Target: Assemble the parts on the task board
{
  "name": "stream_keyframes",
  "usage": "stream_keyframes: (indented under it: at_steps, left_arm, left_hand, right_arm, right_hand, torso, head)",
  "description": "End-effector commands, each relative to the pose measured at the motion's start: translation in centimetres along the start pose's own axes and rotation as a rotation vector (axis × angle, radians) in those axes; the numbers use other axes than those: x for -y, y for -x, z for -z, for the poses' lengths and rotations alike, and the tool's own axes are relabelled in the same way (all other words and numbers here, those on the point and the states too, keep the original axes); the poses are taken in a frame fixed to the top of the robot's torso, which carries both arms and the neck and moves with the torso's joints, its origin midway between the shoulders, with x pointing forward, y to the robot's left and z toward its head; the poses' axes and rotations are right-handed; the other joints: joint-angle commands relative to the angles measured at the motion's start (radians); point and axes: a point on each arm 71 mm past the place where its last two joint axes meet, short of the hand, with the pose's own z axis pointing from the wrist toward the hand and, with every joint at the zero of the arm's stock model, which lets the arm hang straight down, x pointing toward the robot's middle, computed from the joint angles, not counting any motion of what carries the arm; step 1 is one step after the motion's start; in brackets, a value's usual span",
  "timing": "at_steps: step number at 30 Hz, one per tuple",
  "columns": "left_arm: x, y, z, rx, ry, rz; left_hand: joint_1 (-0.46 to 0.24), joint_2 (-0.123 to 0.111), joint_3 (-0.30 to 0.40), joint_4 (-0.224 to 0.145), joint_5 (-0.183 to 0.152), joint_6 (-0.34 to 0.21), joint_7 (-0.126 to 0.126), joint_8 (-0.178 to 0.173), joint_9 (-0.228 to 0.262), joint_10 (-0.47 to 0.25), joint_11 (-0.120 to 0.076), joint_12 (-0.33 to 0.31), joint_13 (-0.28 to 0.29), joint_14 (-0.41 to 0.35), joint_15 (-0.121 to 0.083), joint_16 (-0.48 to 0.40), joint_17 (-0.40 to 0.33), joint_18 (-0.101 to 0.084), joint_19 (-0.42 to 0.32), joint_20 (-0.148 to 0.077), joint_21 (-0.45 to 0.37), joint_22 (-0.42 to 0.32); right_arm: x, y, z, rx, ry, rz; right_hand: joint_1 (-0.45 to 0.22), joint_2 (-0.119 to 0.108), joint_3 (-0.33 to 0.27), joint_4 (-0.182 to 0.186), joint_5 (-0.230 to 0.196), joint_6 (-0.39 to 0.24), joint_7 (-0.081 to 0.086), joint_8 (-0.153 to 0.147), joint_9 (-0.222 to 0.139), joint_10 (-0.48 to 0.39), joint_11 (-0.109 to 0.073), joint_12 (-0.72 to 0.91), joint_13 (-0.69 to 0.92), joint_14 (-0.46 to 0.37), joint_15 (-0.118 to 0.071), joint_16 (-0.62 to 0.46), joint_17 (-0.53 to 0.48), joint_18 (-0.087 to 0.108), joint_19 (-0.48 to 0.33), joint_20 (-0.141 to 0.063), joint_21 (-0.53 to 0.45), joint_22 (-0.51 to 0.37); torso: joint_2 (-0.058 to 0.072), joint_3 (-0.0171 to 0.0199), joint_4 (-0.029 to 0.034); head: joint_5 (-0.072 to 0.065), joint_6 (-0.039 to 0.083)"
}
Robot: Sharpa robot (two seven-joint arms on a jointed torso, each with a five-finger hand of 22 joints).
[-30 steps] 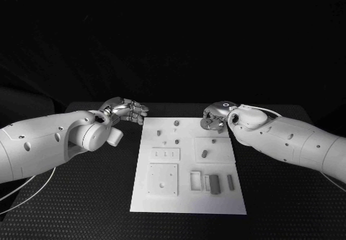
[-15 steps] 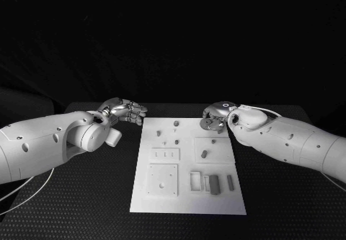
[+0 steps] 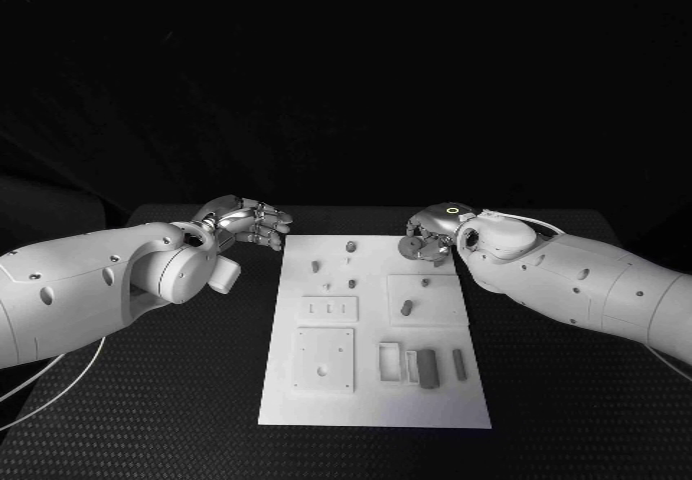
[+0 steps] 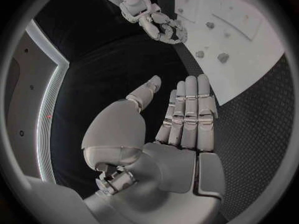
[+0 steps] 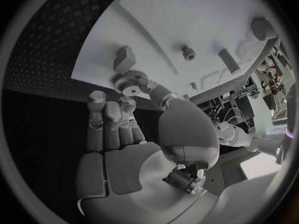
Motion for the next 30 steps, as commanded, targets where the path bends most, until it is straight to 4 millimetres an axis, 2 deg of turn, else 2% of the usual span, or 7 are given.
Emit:
stream_keyframes:
  at_steps: [1, 9, 15, 20, 30]
  left_arm:
    - [0.13, -0.20, -0.03, -0.018, -0.007, 0.004]
    - [0.15, -0.27, -0.08, -0.020, -0.007, 0.004]
    - [0.11, -0.15, -0.05, -0.018, -0.006, 0.004]
    - [0.11, -0.14, -0.03, -0.018, -0.007, 0.004]
    - [0.07, -0.01, -0.01, -0.015, -0.006, 0.004]
  left_hand:
    - [-0.004, 0.001, -0.004, -0.001, -0.001, -0.004, 0.001, -0.006, 0.001, -0.007, 0.001, -0.005, 0.002, -0.005, -0.001, -0.005, 0.001, 0.011, 0.001, -0.008, -0.004, 0.001]
    - [-0.004, 0.001, -0.004, -0.001, -0.001, -0.004, 0.001, -0.006, 0.002, -0.007, 0.001, -0.005, 0.002, -0.005, -0.001, -0.005, 0.002, 0.011, 0.001, -0.008, -0.005, 0.002]
    - [-0.004, 0.002, -0.004, -0.001, -0.001, -0.004, 0.001, -0.006, 0.002, -0.007, 0.001, -0.005, 0.003, -0.005, -0.001, -0.005, 0.002, 0.011, 0.001, -0.008, -0.005, 0.002]
    - [-0.004, 0.002, -0.004, -0.001, -0.001, -0.003, 0.001, -0.006, 0.002, -0.006, 0.001, -0.005, 0.003, -0.004, -0.001, -0.006, 0.002, 0.011, 0.001, -0.008, -0.005, 0.002]
    - [-0.004, 0.002, -0.003, -0.001, -0.001, -0.003, 0.001, -0.006, 0.003, -0.006, 0.000, -0.005, 0.004, -0.004, -0.001, -0.006, 0.003, 0.011, 0.001, -0.008, -0.006, 0.002]
  right_arm:
    - [0.10, -0.28, 0.07, -0.007, -0.010, 0.018]
    - [-0.24, -0.39, -0.02, -0.014, -0.002, 0.016]
    - [0.09, -0.58, 0.02, -0.016, -0.017, 0.050]
    - [0.24, -0.59, 0.08, -0.005, -0.017, 0.065]
    - [-0.07, -0.11, 0.06, 0.060, -0.006, 0.114]
  right_hand:
    - [0.001, -0.001, 0.003, 0.005, 0.000, 0.022, 0.014, 0.004, 0.001, -0.004, 0.006, 0.007, -0.002, 0.003, 0.005, 0.006, 0.001, 0.048, 0.001, -0.001, -0.003, 0.016]
    - [0.002, 0.009, 0.002, 0.004, 0.000, 0.051, 0.011, 0.020, 0.008, -0.001, 0.003, 0.017, -0.009, 0.012, 0.003, 0.011, 0.007, 0.048, 0.004, -0.002, 0.000, 0.017]
    - [0.010, 0.030, 0.001, -0.005, 0.000, 0.123, -0.012, 0.064, 0.039, 0.007, -0.019, 0.028, -0.024, 0.025, -0.016, 0.014, 0.013, 0.048, 0.007, -0.005, 0.003, 0.017]
    - [0.016, 0.034, -0.001, -0.006, 0.001, 0.150, -0.025, 0.084, 0.065, 0.011, -0.031, 0.031, -0.035, 0.030, -0.027, 0.014, 0.014, 0.048, 0.007, -0.006, 0.004, 0.017]
    - [0.015, 0.033, -0.002, -0.004, 0.000, 0.159, -0.030, 0.092, 0.082, 0.013, -0.036, 0.032, -0.043, 0.030, -0.032, 0.013, 0.010, 0.048, 0.009, -0.007, 0.004, 0.017]
  torso:
    - [0.000, -0.0001, 0.0006]
    - [0.000, -0.0001, 0.0014]
    - [0.001, 0.0001, 0.0015]
    - [0.000, 0.0001, 0.0004]
    - [0.000, 0.0003, 0.0013]
  head:
    - [-0.002, 0.001]
    - [-0.004, 0.001]
    - [-0.005, -0.002]
    - [-0.007, -0.004]
    - [-0.009, -0.004]
